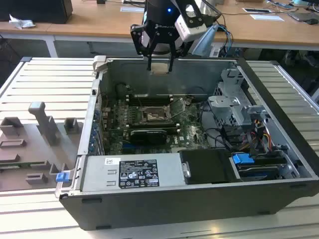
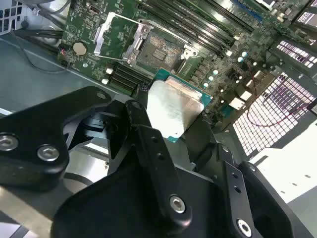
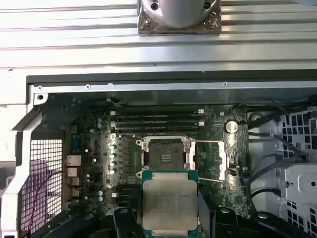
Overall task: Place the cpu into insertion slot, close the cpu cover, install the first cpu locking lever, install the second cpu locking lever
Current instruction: 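Place the cpu into insertion slot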
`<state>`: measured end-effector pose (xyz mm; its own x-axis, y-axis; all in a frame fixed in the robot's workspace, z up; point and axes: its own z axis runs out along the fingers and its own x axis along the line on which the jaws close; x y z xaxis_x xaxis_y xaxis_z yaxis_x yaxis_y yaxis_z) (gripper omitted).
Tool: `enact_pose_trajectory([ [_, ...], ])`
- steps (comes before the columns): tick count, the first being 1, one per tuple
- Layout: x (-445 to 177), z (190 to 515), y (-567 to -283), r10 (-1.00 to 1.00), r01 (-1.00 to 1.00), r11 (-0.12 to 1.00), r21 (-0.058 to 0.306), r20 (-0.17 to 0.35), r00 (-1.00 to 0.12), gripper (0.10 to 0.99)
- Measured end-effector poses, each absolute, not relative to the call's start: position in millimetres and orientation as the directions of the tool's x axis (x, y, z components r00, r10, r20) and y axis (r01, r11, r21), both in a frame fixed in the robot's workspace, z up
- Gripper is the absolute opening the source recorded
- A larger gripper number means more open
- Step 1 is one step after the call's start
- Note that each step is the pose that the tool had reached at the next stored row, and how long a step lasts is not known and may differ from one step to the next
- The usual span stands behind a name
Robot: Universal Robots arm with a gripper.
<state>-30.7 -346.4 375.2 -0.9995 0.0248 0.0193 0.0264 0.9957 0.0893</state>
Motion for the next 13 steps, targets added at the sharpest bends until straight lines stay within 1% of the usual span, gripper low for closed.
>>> enact_pose_trajectory([
  [4,-30.7,375.1,-346.4,0.031,0.033,0.995,0.089,0.019,-0.999,0.541],
  [13,-30.7,375.1,-346.4,0.115,0.116,0.989,0.089,0.019,-0.993,0.541],
])
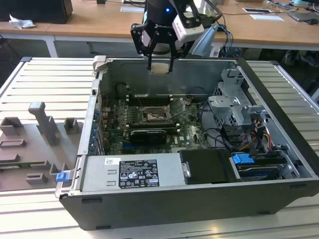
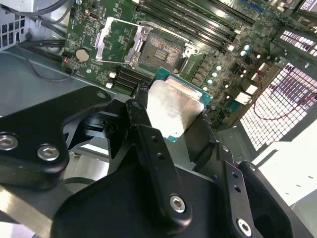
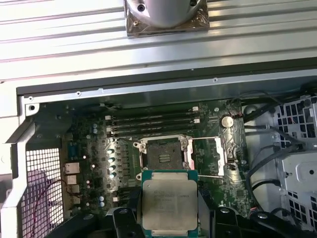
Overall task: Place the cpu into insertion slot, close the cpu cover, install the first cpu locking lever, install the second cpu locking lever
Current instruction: 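Place the cpu into insertion slot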
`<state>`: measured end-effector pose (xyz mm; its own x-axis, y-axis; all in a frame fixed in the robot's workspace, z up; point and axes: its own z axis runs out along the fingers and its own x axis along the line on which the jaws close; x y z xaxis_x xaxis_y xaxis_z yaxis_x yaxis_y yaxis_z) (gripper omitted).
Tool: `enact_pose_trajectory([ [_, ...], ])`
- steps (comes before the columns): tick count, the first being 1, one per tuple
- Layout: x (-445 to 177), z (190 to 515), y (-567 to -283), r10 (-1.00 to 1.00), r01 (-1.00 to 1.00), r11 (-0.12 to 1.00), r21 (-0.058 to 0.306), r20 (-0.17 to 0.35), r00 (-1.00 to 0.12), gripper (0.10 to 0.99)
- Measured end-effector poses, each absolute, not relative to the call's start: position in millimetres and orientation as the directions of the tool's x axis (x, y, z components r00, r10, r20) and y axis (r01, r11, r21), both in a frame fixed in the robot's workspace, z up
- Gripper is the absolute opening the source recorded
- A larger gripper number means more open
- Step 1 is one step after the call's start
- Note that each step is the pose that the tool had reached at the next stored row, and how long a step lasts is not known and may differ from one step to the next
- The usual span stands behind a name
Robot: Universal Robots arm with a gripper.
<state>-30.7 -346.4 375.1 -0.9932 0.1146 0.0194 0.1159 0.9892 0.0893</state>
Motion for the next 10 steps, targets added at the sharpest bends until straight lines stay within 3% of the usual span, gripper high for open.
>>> enact_pose_trajectory([
  [10,-30.7,375.1,-346.4,0.186,0.187,0.978,0.089,0.019,-0.982,0.541],
])
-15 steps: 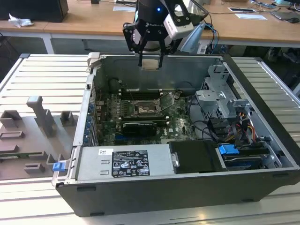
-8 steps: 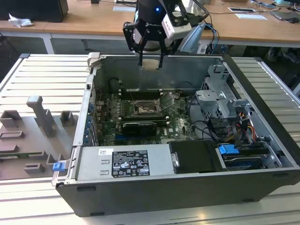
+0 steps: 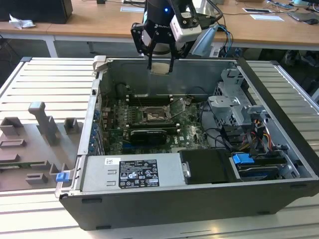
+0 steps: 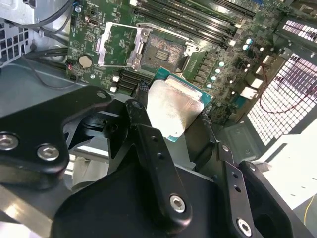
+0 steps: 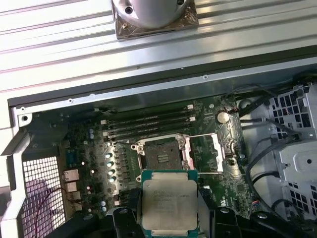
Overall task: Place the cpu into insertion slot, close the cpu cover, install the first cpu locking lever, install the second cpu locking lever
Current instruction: 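Place the cpu into insertion slot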
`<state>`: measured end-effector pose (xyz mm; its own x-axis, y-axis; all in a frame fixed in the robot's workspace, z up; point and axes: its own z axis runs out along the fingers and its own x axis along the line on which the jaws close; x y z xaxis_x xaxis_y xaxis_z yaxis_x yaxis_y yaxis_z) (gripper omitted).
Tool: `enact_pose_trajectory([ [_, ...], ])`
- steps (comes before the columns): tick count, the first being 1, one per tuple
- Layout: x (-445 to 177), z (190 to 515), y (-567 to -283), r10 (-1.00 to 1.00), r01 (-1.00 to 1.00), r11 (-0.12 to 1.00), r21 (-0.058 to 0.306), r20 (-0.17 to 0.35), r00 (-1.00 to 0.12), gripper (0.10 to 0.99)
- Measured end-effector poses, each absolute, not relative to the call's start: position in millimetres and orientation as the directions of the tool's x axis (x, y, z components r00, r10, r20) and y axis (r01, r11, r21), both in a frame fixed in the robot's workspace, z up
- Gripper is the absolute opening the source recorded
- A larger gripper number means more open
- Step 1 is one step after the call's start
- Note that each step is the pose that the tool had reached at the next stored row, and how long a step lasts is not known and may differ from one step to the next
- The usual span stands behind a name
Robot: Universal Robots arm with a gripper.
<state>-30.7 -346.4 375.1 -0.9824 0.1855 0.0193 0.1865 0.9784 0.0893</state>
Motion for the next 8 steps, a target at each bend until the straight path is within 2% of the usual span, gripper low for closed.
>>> enact_pose_trajectory([
  [8,-30.7,375.1,-346.4,0.230,0.230,0.969,0.089,0.019,-0.973,0.541],
])
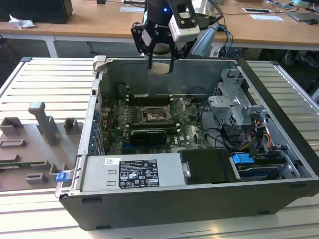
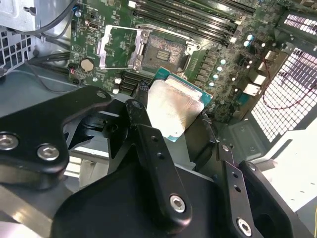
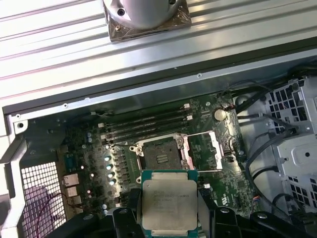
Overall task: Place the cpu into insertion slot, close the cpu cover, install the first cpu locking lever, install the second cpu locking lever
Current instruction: 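Place the cpu into insertion slot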
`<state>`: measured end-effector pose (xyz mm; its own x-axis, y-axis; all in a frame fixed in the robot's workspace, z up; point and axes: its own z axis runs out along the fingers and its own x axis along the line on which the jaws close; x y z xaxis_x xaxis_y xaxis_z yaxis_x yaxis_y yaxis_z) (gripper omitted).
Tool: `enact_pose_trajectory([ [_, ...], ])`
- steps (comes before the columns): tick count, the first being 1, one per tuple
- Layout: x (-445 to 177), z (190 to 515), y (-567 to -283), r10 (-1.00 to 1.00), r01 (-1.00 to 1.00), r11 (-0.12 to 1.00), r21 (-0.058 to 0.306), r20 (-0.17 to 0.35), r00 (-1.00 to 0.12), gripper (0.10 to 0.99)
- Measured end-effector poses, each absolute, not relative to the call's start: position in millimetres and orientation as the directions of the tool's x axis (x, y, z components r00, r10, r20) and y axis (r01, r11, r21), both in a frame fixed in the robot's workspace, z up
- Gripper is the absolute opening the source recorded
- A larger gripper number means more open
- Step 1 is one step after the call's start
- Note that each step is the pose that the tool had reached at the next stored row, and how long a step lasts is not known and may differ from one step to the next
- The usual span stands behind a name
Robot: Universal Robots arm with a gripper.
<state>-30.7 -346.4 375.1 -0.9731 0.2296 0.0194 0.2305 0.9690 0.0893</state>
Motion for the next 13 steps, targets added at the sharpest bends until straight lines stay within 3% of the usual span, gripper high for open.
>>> enact_pose_trajectory([
  [13,-30.7,375.1,-346.4,0.318,0.319,0.944,0.089,0.019,-0.948,0.541],
])
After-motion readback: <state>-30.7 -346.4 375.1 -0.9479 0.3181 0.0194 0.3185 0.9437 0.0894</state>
